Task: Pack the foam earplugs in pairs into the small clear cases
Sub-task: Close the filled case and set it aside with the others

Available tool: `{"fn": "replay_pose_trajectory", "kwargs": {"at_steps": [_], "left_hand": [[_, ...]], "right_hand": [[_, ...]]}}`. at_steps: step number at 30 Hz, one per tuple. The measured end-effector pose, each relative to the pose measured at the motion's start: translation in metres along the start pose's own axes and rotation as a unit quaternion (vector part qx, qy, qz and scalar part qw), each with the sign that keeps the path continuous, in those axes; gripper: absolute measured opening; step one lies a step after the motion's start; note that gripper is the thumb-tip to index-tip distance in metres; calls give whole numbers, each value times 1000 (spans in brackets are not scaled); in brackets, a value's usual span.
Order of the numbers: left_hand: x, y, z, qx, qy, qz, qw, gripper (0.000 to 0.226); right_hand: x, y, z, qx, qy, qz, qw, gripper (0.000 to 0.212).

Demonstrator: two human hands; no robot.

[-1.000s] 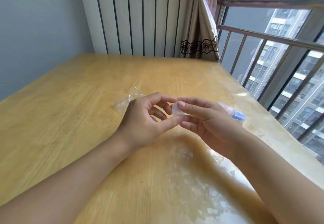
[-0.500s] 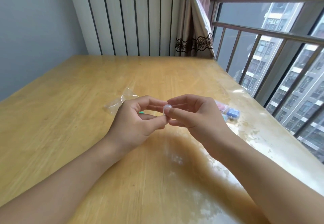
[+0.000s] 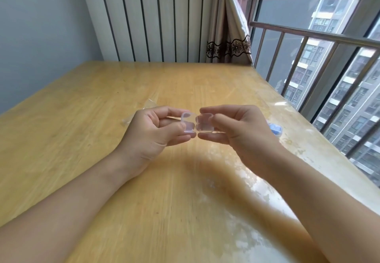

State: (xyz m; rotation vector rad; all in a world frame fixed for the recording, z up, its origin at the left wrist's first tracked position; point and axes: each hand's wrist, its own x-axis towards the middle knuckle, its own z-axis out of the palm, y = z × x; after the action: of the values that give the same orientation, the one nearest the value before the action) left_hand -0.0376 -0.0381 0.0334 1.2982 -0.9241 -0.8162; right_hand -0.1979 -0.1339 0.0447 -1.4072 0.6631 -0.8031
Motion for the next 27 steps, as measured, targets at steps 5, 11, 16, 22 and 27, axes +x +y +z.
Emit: {"fn": "replay_pose_trajectory", "kwargs": {"at_steps": [5,11,16,22,27], "left_hand": [[0,1,3,11,-25,-14,1000,16],[-3,-5,8,121,-29,-6,992,4],[-11,-10,17,253,-80,-7,964,23],[4,2,-8,252,72,133,956,30],[21,0,-33,308,191,108,926,20]], "right_hand": [[9,-5,-12,116,-16,54,992,17],[14,3,-17,113,-4,66,991,19],[19,8,-22,-141,-6,-28,990,6],[24,17,-27,-241,-54,-32,968,14],[23,13,-27,-404,-4,-142,904,19]]}}
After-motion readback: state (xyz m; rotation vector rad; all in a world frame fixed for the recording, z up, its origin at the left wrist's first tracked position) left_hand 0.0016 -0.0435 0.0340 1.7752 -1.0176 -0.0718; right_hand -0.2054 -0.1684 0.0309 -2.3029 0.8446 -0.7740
